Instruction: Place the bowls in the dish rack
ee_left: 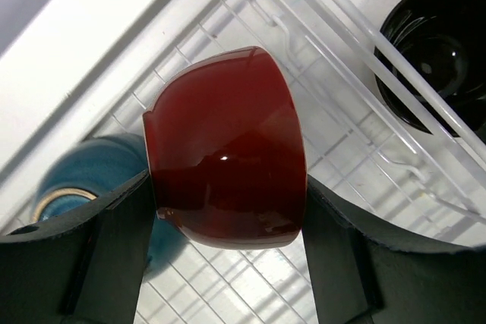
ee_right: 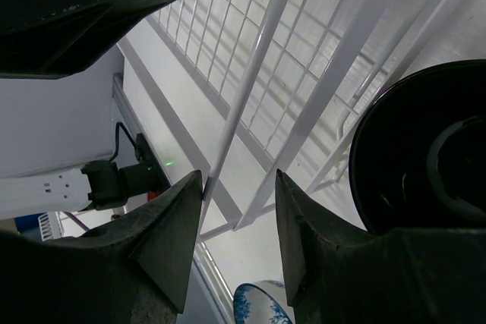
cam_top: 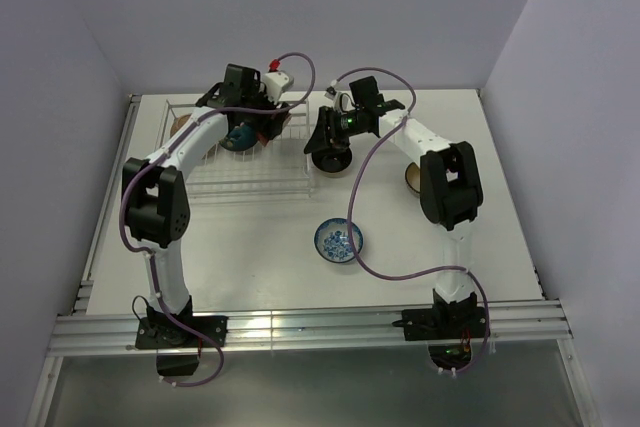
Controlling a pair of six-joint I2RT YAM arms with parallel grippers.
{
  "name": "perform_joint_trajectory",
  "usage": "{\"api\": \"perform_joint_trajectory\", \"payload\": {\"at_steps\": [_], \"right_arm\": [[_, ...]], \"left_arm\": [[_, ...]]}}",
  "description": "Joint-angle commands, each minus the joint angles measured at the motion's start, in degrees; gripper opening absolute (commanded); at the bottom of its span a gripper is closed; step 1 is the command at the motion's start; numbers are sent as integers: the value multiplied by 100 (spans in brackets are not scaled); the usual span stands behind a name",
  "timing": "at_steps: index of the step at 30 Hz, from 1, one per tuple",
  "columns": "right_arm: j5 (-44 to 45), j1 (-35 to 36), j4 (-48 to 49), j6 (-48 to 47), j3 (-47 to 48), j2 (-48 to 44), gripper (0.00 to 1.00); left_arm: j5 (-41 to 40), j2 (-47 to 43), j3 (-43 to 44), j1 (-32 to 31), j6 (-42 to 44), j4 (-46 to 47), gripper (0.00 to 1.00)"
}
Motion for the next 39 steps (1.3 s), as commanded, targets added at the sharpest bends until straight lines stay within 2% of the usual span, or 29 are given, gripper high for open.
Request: {"api": "perform_joint_trajectory", "payload": {"at_steps": [1, 15, 23, 27, 35, 39], "right_arm": [[-34, 49, -70, -21, 207, 74, 50], [-209, -21, -44, 76, 216, 170, 50], [-271, -83, 0, 155, 207, 250, 45], [-289, -74, 9, 164, 199, 285, 32], [-280, -82, 53, 94, 67, 276, 15], [-262, -83, 9, 58, 66, 294, 0]], "left_arm": [[-92, -381, 91, -79, 564, 713, 0], [-356, -495, -567, -317, 2093, 1697, 0], [-417, -627, -1156, -405, 2980, 2251, 0], [-461, -784, -1709, -448, 3499, 2778, 0], [-260, -1092, -2633, -475, 4387, 3621, 0], [-180, -1128, -2897, -475, 4712, 3850, 0]]}}
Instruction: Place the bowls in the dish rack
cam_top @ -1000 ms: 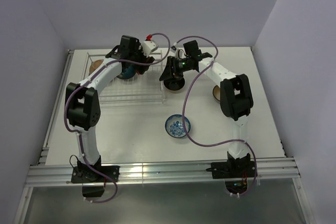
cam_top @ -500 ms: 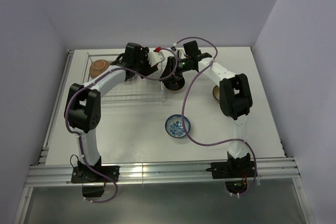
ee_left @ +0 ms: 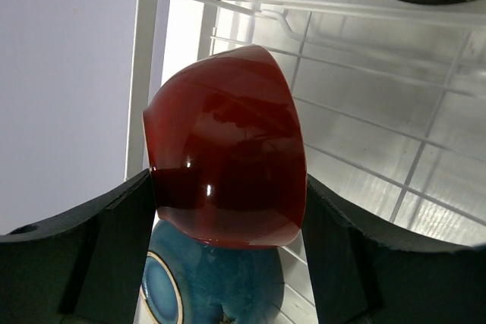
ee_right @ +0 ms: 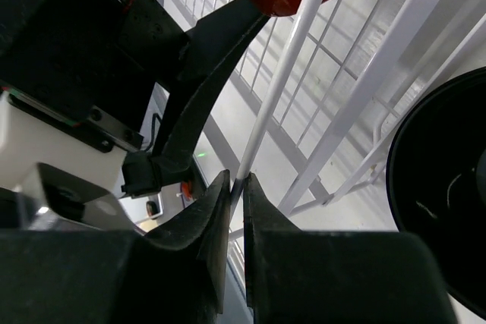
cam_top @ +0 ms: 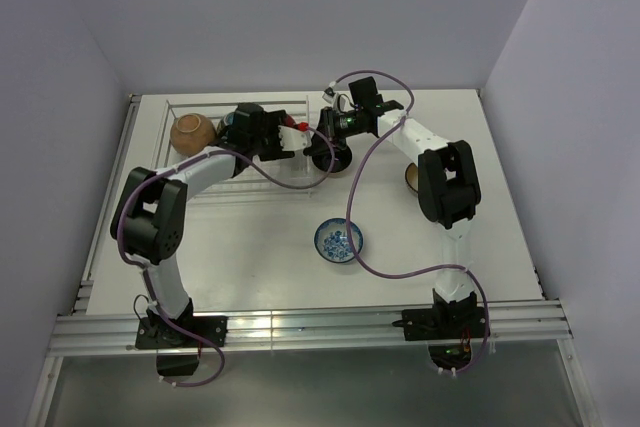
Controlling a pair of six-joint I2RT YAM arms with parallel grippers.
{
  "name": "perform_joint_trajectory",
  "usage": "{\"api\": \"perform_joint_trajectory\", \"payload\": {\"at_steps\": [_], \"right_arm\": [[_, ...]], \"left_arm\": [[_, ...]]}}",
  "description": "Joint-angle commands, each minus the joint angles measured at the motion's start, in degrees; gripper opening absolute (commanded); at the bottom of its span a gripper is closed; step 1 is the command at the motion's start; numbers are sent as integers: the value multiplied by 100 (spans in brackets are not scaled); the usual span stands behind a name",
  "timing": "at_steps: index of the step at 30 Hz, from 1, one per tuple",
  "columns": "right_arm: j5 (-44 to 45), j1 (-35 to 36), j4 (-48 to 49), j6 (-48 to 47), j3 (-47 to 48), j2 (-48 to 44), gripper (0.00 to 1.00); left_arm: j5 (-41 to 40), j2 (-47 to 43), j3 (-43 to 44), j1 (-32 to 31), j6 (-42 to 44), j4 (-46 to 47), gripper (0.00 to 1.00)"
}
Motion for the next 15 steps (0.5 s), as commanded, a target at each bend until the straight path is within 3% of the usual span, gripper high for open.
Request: {"api": "perform_joint_trajectory", "payload": {"at_steps": [1, 7, 13, 14, 15], "right_arm": [[278, -39, -92, -311, -1, 165, 0], [233, -39, -144, -363, -10, 165, 0], [269, -39, -223, -407, 60, 182, 0], [269, -39, -215, -407, 60, 182, 0], [269, -48, -215, -407, 60, 182, 0]], "left_arm": [[180, -343, -154, -16, 588, 703, 0], [101, -185, -356, -25, 729, 1249, 9], [163, -106, -243, -42, 703, 1117, 50], [163, -97, -225, -42, 703, 1004, 63], [180, -88, -190, -42, 703, 951, 71]]}}
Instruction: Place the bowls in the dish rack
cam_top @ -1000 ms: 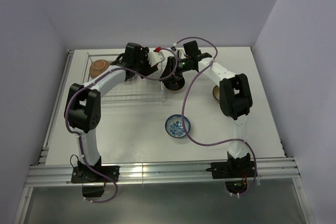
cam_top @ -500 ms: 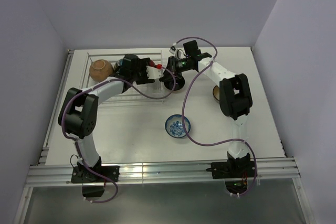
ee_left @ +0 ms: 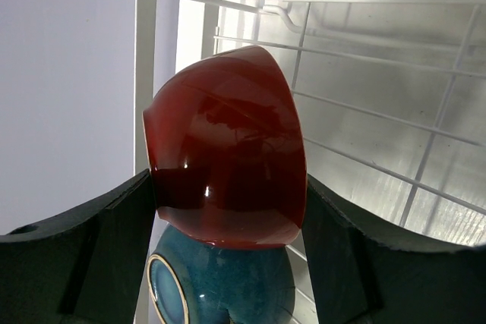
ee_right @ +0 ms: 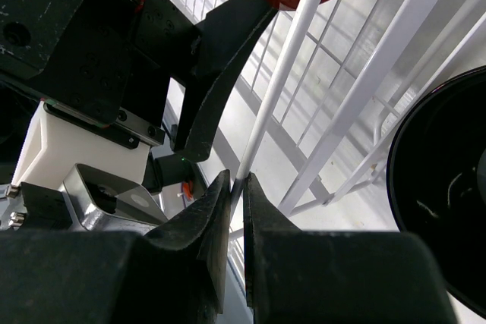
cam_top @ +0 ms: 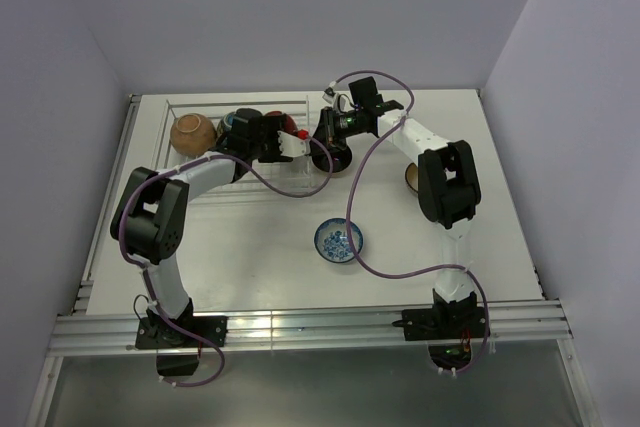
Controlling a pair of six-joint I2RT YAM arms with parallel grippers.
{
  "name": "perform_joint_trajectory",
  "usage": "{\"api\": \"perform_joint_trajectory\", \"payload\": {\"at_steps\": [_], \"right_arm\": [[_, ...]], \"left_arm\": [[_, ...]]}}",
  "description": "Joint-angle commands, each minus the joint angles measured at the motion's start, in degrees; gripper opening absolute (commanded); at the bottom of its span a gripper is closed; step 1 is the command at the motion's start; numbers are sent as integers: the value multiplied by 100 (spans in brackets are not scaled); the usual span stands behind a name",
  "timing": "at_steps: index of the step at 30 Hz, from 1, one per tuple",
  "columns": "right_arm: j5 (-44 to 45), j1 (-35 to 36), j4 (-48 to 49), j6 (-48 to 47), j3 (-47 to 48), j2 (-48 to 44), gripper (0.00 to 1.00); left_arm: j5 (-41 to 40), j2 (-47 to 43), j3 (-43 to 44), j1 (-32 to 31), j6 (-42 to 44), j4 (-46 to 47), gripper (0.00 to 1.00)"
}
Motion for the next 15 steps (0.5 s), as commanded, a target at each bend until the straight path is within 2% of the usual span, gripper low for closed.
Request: {"api": "perform_joint_trajectory", "payload": {"at_steps": [1, 2, 4, 8, 15], "right_arm": [[273, -37, -199, -416, 69, 189, 0], [273, -37, -199, -399, 78, 198, 0], [256, -37, -199, -399, 87, 198, 0], [247, -37, -199, -399, 78, 206, 0], [291, -45, -243, -451, 69, 198, 0]], "left_arm": [[209, -86, 271, -36, 122, 306, 75], [244, -86, 298, -36, 113, 157, 88], [340, -112, 420, -36, 86, -63, 94], [534, -147, 614, -36, -36, -616, 100], [727, -77, 1018, -36, -169, -1389, 99]]}}
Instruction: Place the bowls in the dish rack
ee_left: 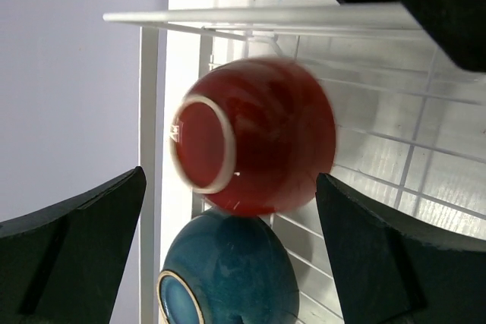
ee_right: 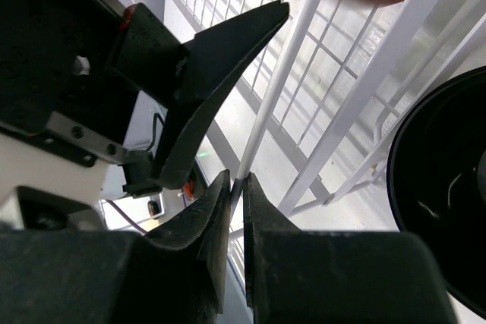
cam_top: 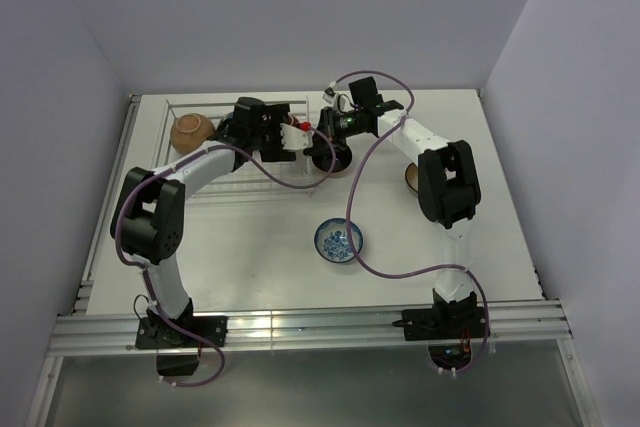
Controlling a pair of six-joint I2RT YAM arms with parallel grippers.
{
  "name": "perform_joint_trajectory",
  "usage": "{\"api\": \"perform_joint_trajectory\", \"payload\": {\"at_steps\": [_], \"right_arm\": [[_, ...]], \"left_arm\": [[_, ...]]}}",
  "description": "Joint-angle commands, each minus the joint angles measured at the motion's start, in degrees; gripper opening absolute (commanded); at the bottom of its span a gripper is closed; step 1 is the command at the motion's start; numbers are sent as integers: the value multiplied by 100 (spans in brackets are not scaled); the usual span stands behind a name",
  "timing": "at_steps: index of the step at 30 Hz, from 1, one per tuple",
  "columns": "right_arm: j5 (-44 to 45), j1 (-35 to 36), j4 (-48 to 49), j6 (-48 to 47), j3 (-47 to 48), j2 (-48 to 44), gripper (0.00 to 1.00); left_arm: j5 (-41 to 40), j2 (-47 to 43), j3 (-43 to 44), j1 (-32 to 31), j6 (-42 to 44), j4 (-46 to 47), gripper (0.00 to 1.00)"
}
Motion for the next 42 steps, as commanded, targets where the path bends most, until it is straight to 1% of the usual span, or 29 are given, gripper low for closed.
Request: {"api": "perform_joint_trajectory", "payload": {"at_steps": [1, 6, 10, 11, 12, 14, 15, 16, 18, 22, 26, 37, 42], "right_arm": [[295, -43, -250, -451, 65, 189, 0], [286, -43, -259, -451, 82, 198, 0], [286, -43, -267, -469, 82, 198, 0], [295, -43, -276, -478, 82, 206, 0], [277, -43, -276, -478, 82, 207, 0], [277, -43, -268, -460, 91, 224, 0], [277, -43, -267, -460, 100, 224, 0], [277, -43, -267, -469, 91, 233, 0], [286, -43, -250, -478, 82, 215, 0], [312, -43, -267, -513, 91, 224, 0], [330, -43, -311, -548, 117, 233, 0], [339, -43, -399, -653, 135, 233, 0], [321, -35, -382, -645, 91, 224, 0]], "left_arm": [[354, -77, 407, -27, -83, -458, 99], [442, -95, 433, -27, 57, -774, 100], [486, -68, 565, -18, -118, -967, 99], [512, -68, 618, -9, -284, -959, 99], [529, -68, 662, -1, -390, -994, 98], [617, -25, 845, 43, -714, -1152, 85], [652, -16, 899, 61, -829, -1205, 81], [696, 2, 943, 78, -909, -1258, 78], [723, 2, 952, 114, -945, -1372, 76], [609, 11, 838, 105, -953, -1258, 74], [460, 335, 1118, 122, -1041, -1337, 74], [231, 837, 1585, 123, -1111, -1083, 71], [-84, 846, 1524, 114, -1287, -591, 69]]}}
